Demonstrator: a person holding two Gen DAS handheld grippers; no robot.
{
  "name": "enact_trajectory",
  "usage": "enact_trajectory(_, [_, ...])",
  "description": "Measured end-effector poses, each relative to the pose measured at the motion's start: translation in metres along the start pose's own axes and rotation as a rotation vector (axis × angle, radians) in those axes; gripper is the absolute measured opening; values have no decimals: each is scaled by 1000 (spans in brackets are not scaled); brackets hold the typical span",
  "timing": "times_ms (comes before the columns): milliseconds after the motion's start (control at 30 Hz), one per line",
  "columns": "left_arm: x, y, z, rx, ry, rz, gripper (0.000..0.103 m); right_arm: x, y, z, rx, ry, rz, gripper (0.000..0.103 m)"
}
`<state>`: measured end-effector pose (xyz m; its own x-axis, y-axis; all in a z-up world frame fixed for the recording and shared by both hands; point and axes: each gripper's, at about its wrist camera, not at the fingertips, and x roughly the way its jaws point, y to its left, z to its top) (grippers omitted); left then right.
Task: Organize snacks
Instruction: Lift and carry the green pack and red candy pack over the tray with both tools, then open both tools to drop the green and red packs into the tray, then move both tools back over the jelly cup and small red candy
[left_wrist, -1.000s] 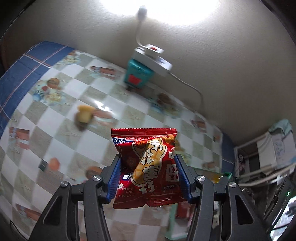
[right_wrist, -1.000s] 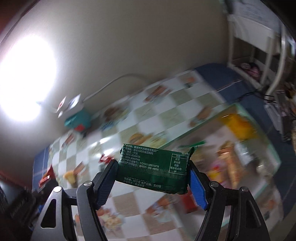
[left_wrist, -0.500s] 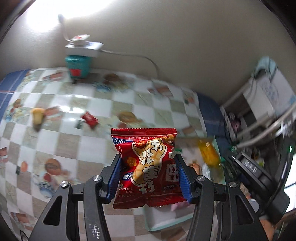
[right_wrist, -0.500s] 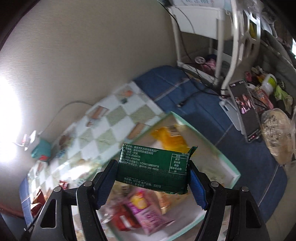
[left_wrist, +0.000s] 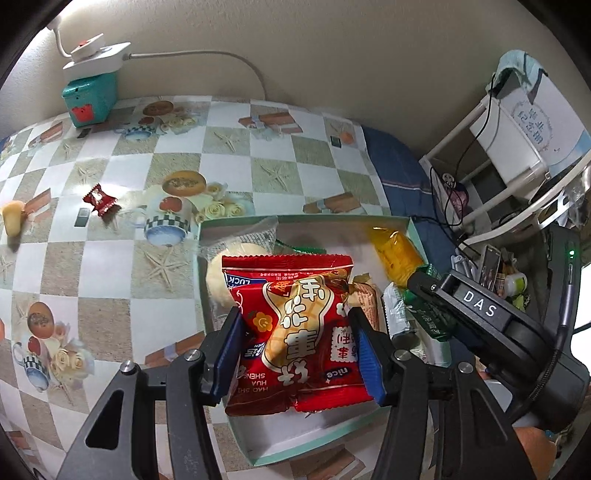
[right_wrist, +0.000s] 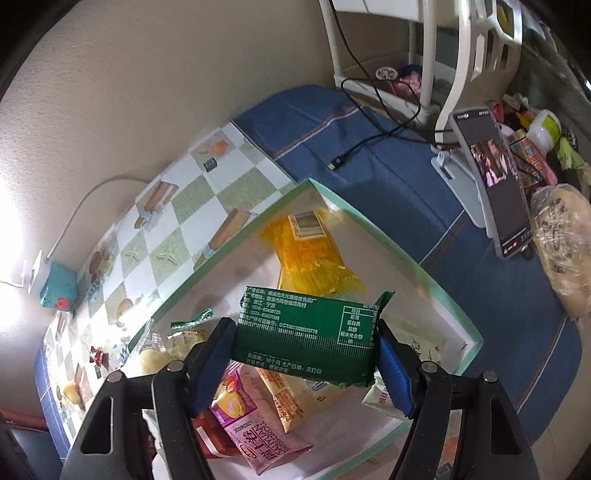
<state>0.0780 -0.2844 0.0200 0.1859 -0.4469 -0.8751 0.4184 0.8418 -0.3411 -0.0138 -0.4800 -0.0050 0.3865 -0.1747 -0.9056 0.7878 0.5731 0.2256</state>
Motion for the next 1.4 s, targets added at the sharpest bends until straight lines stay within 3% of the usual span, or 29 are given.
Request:
enact_trajectory(167, [9, -5, -1, 13, 26, -22, 61, 1, -2, 1, 8, 2, 6, 77])
enact_trajectory(267, [10, -2, 0, 1, 33, -23, 79, 3, -4, 1, 18, 14, 23, 80])
enact_trajectory(467, [2, 11, 6, -17, 5, 24, 81, 2, -1, 0, 8, 12, 19, 83])
enact_trajectory(533, [-4, 20, 10, -27, -23, 60, 82, 1, 3, -1, -1, 6, 23, 86])
enact_trajectory(567, [-6, 25, 12, -36, -37, 79, 89, 1, 4, -1, -4, 3, 27, 95])
enact_trajectory(600, [-11, 34, 15, -56, -54, 103, 95, 0, 7, -1, -9, -3, 33, 103])
enact_trajectory(1133, [-62, 194, 33, -383, -179, 283, 97, -17, 85, -22, -211, -80, 11, 103])
enact_trajectory(1400, [-91, 266, 24, -506, -232, 331, 97, -25, 142, -46, -307, -120, 59, 103])
